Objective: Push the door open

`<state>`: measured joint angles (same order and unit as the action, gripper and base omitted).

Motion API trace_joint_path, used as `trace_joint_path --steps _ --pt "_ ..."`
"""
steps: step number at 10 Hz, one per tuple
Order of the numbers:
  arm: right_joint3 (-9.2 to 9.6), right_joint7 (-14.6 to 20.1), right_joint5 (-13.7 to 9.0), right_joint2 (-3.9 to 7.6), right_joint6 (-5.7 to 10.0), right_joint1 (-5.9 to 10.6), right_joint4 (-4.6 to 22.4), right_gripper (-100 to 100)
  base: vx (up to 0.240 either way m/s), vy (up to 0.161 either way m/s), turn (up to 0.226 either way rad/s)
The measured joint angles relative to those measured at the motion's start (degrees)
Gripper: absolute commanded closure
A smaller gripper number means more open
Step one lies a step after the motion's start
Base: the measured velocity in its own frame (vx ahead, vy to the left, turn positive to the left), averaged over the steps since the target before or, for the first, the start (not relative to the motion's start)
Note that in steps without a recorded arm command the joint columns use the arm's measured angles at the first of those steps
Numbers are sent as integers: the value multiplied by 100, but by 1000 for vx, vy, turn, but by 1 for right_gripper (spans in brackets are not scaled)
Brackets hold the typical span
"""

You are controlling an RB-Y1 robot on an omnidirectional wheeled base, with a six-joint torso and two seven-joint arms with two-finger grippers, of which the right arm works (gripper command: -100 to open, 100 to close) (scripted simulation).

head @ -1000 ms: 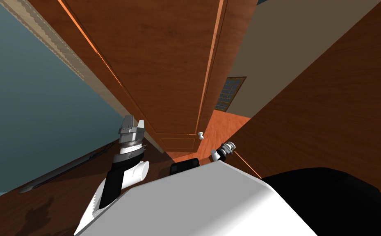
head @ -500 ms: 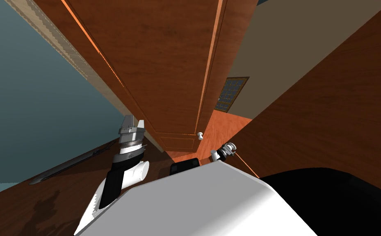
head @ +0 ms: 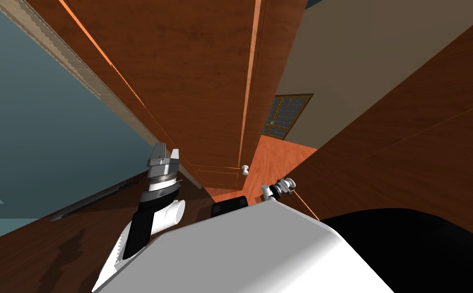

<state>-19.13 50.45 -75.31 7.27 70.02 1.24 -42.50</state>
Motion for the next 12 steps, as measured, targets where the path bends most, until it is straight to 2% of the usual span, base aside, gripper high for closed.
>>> trace_joint_path --steps 1,2,5,8,9,12 --pt "-53 -71 -56 -57 52 -40 -116 100 7 -78 61" --pt "-76 -91 -78 -68 97 -34 -99 100 10 -62 49" --pt "-183 71 -163 -19 325 196 332 100 0 -85 58" --pt "-272 -109 -249 -113 425 118 77 100 -5 -81 66" --pt "-307 -80 -277 -120 508 177 191 100 7 -100 75" --pt "-440 -203 -400 -188 715 264 175 100 8 -105 76"
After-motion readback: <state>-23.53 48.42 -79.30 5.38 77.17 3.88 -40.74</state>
